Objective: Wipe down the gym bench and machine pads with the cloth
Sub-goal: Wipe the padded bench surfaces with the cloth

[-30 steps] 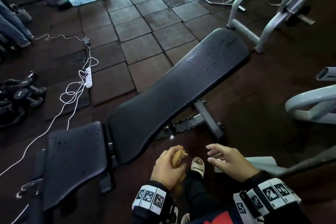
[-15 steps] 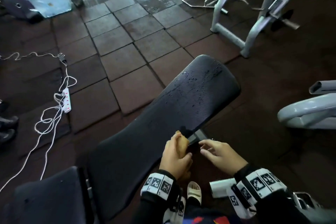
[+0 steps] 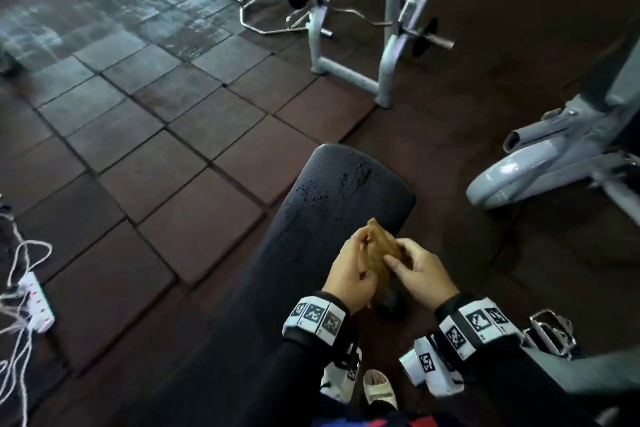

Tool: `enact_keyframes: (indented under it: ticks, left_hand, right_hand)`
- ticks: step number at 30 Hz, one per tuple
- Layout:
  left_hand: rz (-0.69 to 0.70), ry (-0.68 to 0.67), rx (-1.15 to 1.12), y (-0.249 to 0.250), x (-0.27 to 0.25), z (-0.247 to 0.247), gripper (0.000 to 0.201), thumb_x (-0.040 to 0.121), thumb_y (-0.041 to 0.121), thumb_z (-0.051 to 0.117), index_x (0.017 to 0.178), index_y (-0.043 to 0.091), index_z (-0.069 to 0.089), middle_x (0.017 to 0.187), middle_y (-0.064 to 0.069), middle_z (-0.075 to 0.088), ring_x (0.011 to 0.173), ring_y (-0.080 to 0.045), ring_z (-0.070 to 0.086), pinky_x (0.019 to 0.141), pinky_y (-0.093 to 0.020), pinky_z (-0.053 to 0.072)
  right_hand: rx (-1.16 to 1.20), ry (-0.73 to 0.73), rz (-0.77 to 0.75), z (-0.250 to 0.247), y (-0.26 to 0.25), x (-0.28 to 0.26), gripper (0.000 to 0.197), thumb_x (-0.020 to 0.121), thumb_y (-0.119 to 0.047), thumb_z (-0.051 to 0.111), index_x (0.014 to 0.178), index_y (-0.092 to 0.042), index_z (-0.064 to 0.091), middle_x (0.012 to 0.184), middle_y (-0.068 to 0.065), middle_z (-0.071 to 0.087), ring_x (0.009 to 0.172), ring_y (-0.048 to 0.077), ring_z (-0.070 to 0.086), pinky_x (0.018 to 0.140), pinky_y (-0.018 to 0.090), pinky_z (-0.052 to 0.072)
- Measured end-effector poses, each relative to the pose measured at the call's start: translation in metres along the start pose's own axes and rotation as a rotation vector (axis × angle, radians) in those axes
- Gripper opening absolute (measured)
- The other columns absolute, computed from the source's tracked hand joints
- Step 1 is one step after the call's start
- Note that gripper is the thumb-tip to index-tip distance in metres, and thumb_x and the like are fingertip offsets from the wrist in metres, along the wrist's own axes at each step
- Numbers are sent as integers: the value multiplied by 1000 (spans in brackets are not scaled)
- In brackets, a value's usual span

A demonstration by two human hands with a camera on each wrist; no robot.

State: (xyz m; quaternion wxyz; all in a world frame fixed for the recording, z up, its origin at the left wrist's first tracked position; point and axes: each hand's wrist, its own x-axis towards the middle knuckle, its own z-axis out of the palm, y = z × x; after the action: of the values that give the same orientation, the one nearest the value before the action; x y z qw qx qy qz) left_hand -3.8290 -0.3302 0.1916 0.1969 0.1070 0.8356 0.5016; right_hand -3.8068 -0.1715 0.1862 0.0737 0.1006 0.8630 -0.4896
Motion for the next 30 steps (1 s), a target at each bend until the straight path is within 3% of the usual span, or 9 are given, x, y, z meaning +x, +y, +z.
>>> enact_keyframes:
  ticks: [3, 6, 9, 14, 17, 20, 23, 27, 30]
  left_hand:
    - [1, -29, 61, 0, 16, -15, 67, 84, 4, 53, 145, 21, 32, 141, -3, 44, 125, -18, 48, 103, -36, 43]
    - [-1, -8, 308, -10, 27, -28, 71, 85, 12, 58, 148, 21, 26, 154, 0, 25, 140, -18, 25, 114, -29, 26]
    - [-61, 39, 531, -24, 30, -42, 76, 86, 21, 60, 150, 29, 19, 159, 3, 4, 145, -17, 7, 114, -38, 28]
    - [-198, 17, 604, -52, 29, -58, 87, 85, 38, 65, 142, 57, 2, 156, 12, -21, 145, -18, -15, 106, -65, 25]
    - [-182, -12, 529, -67, 26, -65, 94, 83, 40, 67, 129, 70, -9, 154, 18, -23, 145, -26, -16, 103, -50, 38]
    - [-119, -37, 494, -77, 25, -71, 102, 80, 33, 72, 130, 68, -10, 151, 23, -26, 145, -27, -16, 108, -38, 32]
    - [-90, -66, 484, -82, 25, -76, 105, 79, 30, 74, 133, 66, -9, 148, 26, -29, 144, -23, -17, 106, -37, 36]
    - [-77, -91, 490, -84, 22, -81, 105, 80, 27, 74, 133, 64, -9, 149, 27, -28, 144, -19, -18, 101, -36, 42]
    - [-65, -82, 491, -86, 22, -82, 105, 80, 27, 74, 134, 63, -8, 148, 27, -27, 144, -17, -17, 100, -35, 43]
  right_hand:
    - [-74, 173, -25, 0, -10, 19, 22, 86, -18, 65, 107, -13, 61, 94, -3, 63, 92, 15, 58, 74, 14, 36]
    - [-161, 347, -35, -3, -16, 38, 31, 89, -16, 60, 118, -3, 56, 113, 10, 60, 106, 25, 54, 85, 23, 36]
    - [-198, 456, 34, 0, -21, 51, 39, 90, -18, 57, 125, -1, 49, 121, 16, 54, 111, 31, 51, 94, 37, 40]
    - [-417, 685, -182, 18, -24, 51, 37, 80, -5, 67, 116, -4, 57, 109, 17, 54, 93, 34, 55, 80, 48, 50]
    - [-551, 611, -268, 31, -15, 48, 35, 86, -14, 64, 119, -4, 61, 126, 18, 55, 114, 35, 54, 94, 58, 43]
    - [-676, 414, -205, 39, 0, 46, 62, 90, -44, 52, 141, -11, 39, 153, 13, 26, 142, 30, 21, 110, 57, 14]
    - [-795, 353, -214, 37, -3, 60, 65, 92, -50, 38, 146, -15, 31, 156, 10, 16, 143, 31, 15, 113, 55, 11]
    - [-867, 410, -248, 48, -13, 73, 56, 91, -45, 42, 144, -26, 35, 156, 5, 19, 142, 27, 20, 114, 51, 8]
    - [-965, 332, -419, 67, 1, 52, 56, 89, -42, 47, 142, -30, 38, 155, 4, 23, 141, 24, 25, 115, 49, 10]
